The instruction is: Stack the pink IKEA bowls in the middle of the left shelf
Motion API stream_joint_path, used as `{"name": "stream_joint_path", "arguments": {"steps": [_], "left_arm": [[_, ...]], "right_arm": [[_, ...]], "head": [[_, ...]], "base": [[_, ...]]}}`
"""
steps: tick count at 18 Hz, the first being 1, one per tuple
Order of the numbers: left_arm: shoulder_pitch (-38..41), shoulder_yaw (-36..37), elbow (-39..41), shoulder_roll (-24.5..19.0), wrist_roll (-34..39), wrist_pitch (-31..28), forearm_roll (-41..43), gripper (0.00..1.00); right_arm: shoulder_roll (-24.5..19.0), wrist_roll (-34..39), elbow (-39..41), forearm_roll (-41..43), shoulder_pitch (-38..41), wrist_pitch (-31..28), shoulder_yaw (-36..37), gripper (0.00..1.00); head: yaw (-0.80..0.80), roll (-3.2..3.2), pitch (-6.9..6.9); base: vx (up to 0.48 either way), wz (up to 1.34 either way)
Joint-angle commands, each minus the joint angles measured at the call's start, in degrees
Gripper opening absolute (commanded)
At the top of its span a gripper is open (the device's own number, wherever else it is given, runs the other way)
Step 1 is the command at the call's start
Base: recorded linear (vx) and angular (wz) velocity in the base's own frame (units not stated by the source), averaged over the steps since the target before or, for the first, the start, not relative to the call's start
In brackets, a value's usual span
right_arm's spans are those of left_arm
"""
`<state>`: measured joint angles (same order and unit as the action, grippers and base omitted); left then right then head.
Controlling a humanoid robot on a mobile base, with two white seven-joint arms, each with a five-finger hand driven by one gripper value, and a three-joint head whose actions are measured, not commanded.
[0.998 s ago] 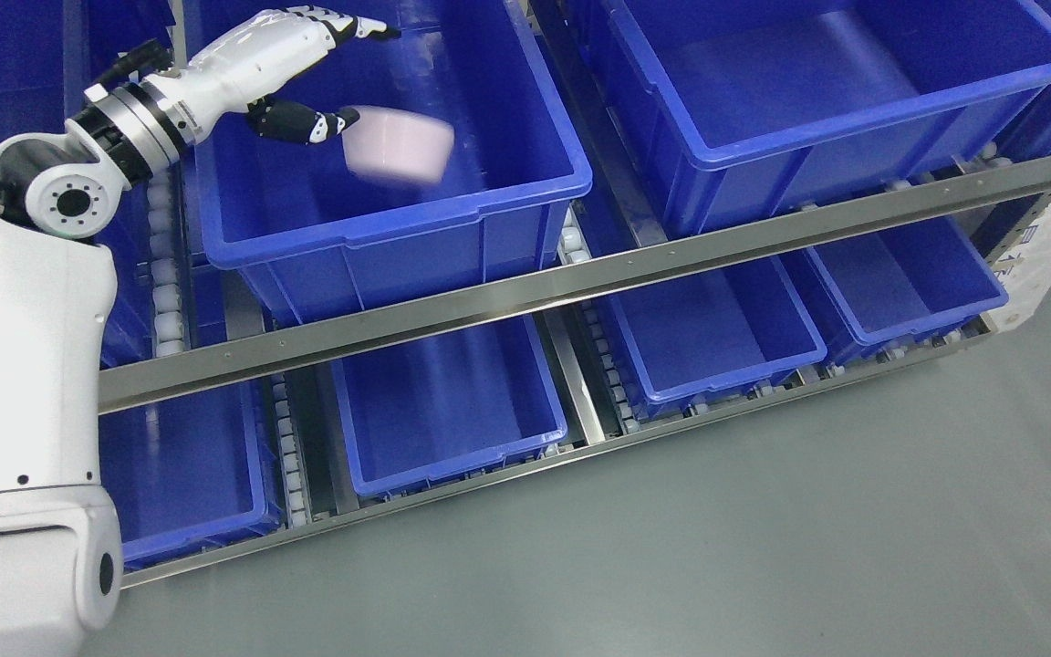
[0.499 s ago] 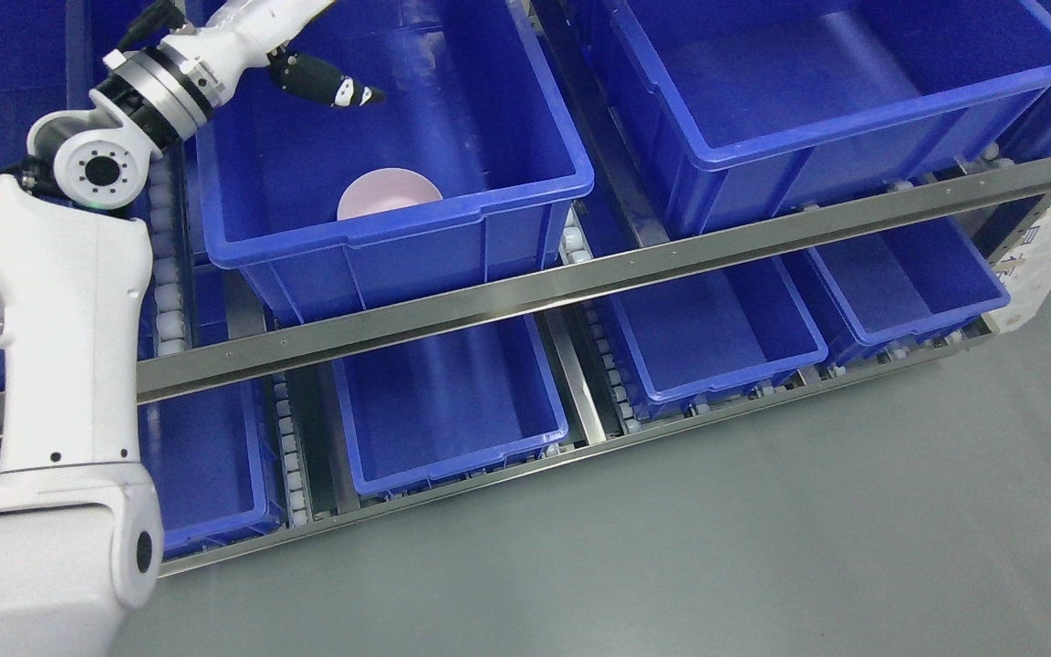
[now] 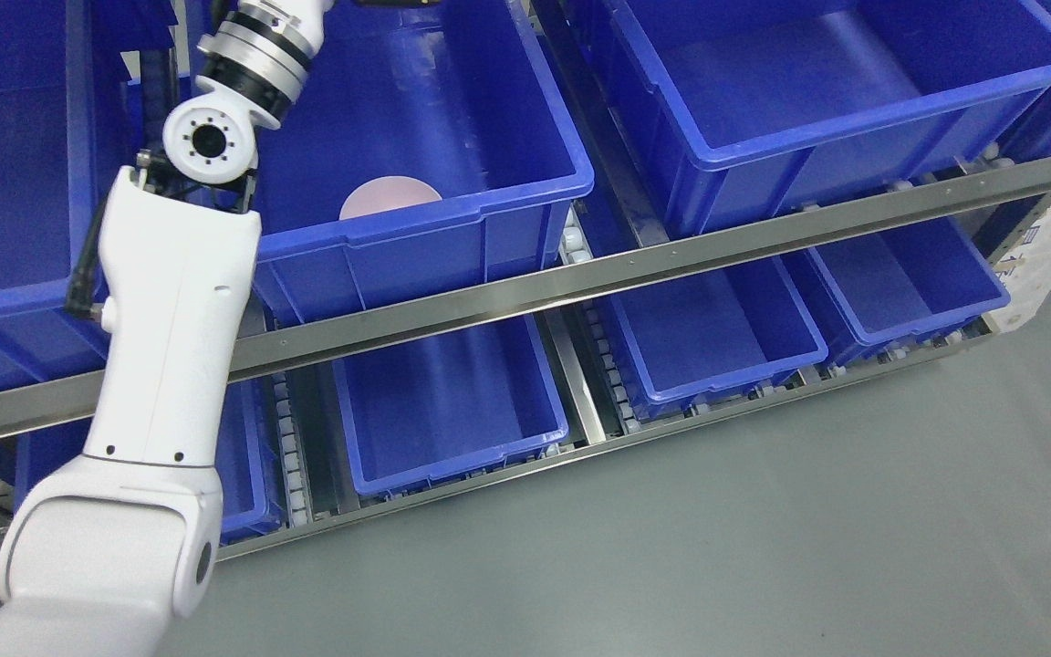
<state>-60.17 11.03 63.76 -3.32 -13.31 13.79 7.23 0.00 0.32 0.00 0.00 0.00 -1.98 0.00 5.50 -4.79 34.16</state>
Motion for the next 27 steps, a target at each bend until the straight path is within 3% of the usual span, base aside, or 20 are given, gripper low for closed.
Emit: {"name": "stream_joint_path", "arguments": {"steps": [1, 7, 14, 17, 22, 27], "left_arm": [[4.35, 29.64, 6.18, 2.32, 6.26, -1.4, -13.37, 1.0], [16.91, 43.72, 14.19, 2.32, 8.3, -1.22, -13.56, 1.0], [27.1, 43.12, 14.81, 2.32, 7.86, 0.35, -12.5, 1.0], [35.45, 29.02, 14.9, 2.32, 8.04, 1.76, -12.5, 1.0], [44.69, 9.75, 16.3, 2.32, 7.6, 9.13, -12.59, 1.0], [55.76, 4.36, 18.5, 2.32, 7.42, 17.66, -12.59, 1.0]], "right_arm": [[1.0, 0.03, 1.93, 0.0, 1.67, -0.04, 0.7, 1.0], [1.0, 0.03, 1.93, 0.0, 1.67, -0.04, 0.62, 1.0], [1.0, 0.03, 1.93, 0.0, 1.67, 0.05, 0.62, 1.0], [1.0, 0.03, 1.93, 0.0, 1.67, -0.04, 0.7, 1.0], [1.0, 0.03, 1.93, 0.0, 1.67, -0.04, 0.62, 1.0], [1.0, 0.03, 1.93, 0.0, 1.67, 0.05, 0.62, 1.0]], "head": [[0.0, 0.0, 0.0], [0.0, 0.0, 0.0], [0.0, 0.0, 0.0], [0.0, 0.0, 0.0], [0.0, 0.0, 0.0], [0.0, 0.0, 0.0]], "base": [[0.0, 0.0], [0.0, 0.0], [0.0, 0.0], [0.0, 0.0], [0.0, 0.0], [-0.009, 0.05]]}}
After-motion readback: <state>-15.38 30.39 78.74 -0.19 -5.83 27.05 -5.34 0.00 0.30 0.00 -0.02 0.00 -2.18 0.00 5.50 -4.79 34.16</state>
